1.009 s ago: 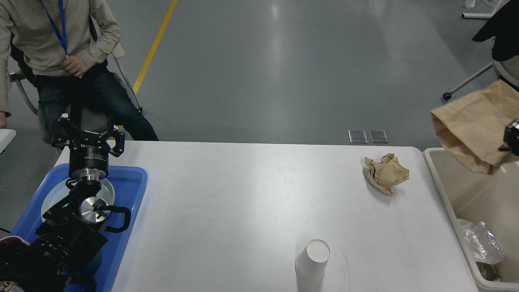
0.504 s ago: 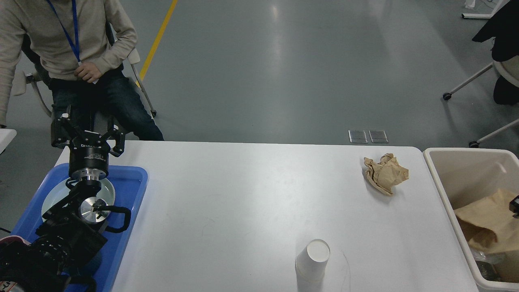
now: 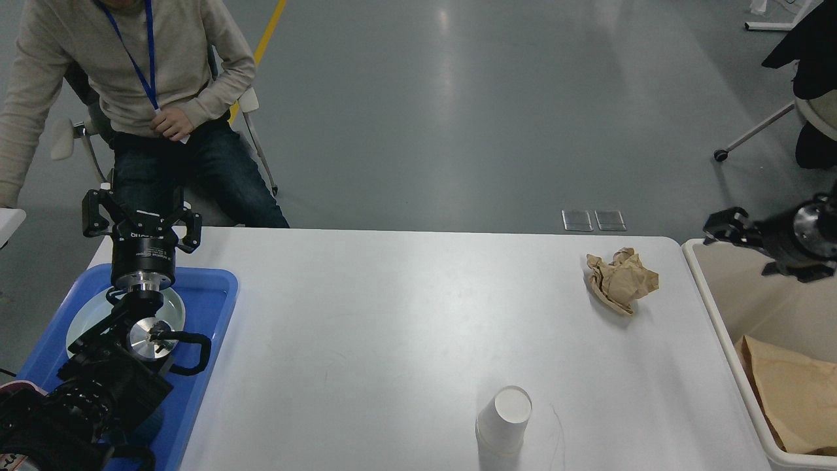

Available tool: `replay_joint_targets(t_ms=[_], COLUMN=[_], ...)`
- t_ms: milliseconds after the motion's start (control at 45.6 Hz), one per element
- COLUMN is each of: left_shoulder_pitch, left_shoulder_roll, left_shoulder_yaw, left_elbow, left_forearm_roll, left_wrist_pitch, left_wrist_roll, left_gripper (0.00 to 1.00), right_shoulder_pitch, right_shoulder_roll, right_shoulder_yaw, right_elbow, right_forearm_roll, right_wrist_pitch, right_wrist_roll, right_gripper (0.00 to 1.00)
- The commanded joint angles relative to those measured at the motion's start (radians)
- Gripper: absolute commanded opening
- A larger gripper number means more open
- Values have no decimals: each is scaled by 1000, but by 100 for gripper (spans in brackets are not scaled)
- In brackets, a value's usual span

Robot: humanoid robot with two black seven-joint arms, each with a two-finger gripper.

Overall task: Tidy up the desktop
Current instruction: 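Move the right gripper down onto the white paper cup and grasp it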

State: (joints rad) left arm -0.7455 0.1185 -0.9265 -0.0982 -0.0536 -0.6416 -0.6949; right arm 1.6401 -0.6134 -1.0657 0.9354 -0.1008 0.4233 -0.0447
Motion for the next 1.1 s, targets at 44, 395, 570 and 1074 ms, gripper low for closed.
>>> replay_joint_targets(t_ms=[44, 395, 570, 1074], left_shoulder_pitch=[0, 0, 0, 0], left_shoulder_roll=[1, 1, 0, 0], left_shoulder_yaw=[0, 0, 0, 0], left_elbow=[0, 0, 0, 0], left_forearm_roll=[0, 0, 0, 0], left_wrist_pitch=[0, 0, 0, 0], left_wrist_roll=[0, 0, 0, 0], left_gripper=[96, 96, 96, 96], right_shoulder_pitch=[300, 365, 135, -37], right_shoulder_roll=[147, 451, 494, 578], right_shoulder_yaw=[-57, -14, 55, 110], right_elbow=[186, 275, 264, 220], right_forearm_roll=[0, 18, 15, 12], right_wrist_pitch=[201, 517, 364, 278], right_wrist_roll=[0, 3, 0, -3], right_gripper=[100, 100, 100, 100])
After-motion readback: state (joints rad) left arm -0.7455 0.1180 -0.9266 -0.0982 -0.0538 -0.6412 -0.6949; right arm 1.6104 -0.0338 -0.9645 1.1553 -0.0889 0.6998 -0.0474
